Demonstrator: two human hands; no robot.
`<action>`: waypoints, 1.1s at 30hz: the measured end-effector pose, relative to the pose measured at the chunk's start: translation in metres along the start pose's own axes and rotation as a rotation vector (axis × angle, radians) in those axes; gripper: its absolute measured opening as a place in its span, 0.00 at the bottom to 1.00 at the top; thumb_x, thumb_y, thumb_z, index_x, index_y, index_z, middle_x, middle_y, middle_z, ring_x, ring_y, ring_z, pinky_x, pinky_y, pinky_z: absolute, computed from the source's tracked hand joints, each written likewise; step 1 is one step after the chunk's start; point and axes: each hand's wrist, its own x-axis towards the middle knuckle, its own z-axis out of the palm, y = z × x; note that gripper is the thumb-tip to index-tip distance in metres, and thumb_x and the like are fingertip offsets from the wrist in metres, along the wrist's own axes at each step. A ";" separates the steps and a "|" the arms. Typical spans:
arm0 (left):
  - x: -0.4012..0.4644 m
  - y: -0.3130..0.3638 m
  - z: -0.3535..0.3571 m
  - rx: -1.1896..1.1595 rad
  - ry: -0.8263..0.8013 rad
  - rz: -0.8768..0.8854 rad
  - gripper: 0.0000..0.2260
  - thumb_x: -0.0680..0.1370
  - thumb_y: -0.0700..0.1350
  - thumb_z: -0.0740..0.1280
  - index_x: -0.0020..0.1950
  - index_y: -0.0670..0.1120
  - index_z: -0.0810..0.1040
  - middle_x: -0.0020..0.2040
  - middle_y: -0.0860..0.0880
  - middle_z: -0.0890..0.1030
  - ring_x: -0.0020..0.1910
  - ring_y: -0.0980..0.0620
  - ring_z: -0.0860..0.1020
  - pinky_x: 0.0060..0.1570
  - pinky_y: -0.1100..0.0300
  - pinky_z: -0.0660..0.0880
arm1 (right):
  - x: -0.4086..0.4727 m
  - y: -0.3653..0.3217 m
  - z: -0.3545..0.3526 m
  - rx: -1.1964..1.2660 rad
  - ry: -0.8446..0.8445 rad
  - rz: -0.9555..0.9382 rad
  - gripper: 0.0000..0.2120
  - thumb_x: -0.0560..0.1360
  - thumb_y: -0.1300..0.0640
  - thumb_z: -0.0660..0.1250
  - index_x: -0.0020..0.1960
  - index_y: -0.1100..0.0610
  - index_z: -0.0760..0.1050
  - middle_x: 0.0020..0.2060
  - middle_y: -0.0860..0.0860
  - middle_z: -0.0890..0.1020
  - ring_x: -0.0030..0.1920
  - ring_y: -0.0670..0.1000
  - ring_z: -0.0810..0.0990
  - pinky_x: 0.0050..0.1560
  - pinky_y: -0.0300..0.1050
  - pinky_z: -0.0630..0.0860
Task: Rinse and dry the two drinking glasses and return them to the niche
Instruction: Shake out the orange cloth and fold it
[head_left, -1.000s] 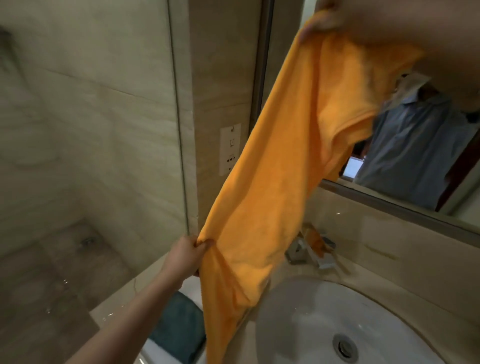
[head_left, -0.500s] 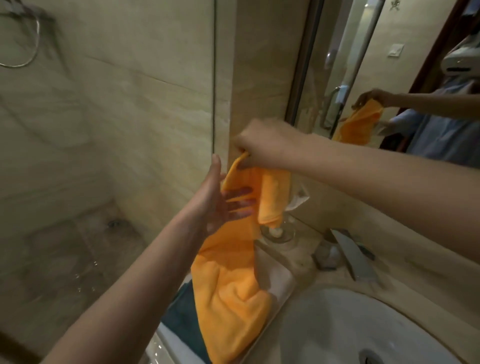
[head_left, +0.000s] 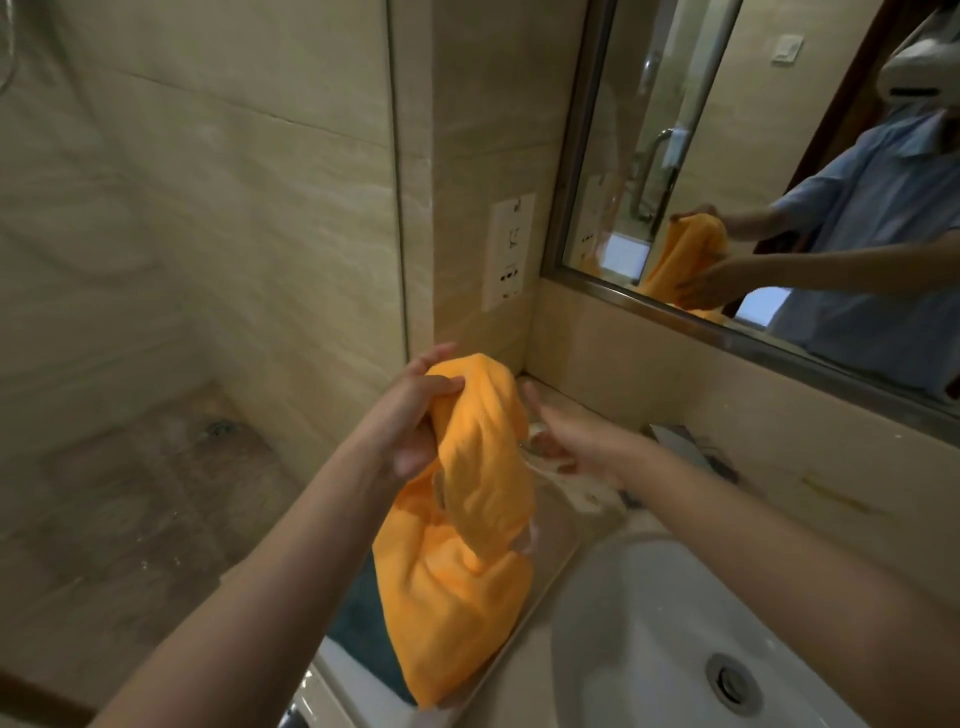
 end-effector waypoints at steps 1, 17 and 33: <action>0.001 -0.002 -0.001 -0.047 0.004 -0.018 0.17 0.78 0.34 0.57 0.64 0.48 0.70 0.48 0.43 0.75 0.47 0.46 0.76 0.49 0.52 0.75 | 0.004 0.010 0.005 0.116 -0.127 0.067 0.35 0.72 0.28 0.46 0.67 0.51 0.67 0.58 0.53 0.75 0.60 0.55 0.74 0.56 0.49 0.70; 0.010 0.014 -0.049 0.813 0.212 0.185 0.17 0.80 0.40 0.59 0.66 0.55 0.67 0.54 0.48 0.69 0.46 0.49 0.72 0.44 0.53 0.73 | 0.020 0.013 -0.013 0.752 -0.303 -0.165 0.43 0.44 0.47 0.84 0.56 0.56 0.75 0.44 0.52 0.84 0.42 0.50 0.83 0.40 0.45 0.82; -0.003 0.019 -0.044 0.410 0.275 0.073 0.14 0.78 0.42 0.62 0.61 0.57 0.73 0.63 0.45 0.69 0.52 0.46 0.74 0.44 0.54 0.74 | 0.007 -0.029 -0.020 0.426 0.007 -0.083 0.22 0.79 0.56 0.62 0.72 0.54 0.63 0.54 0.53 0.76 0.47 0.53 0.76 0.43 0.49 0.75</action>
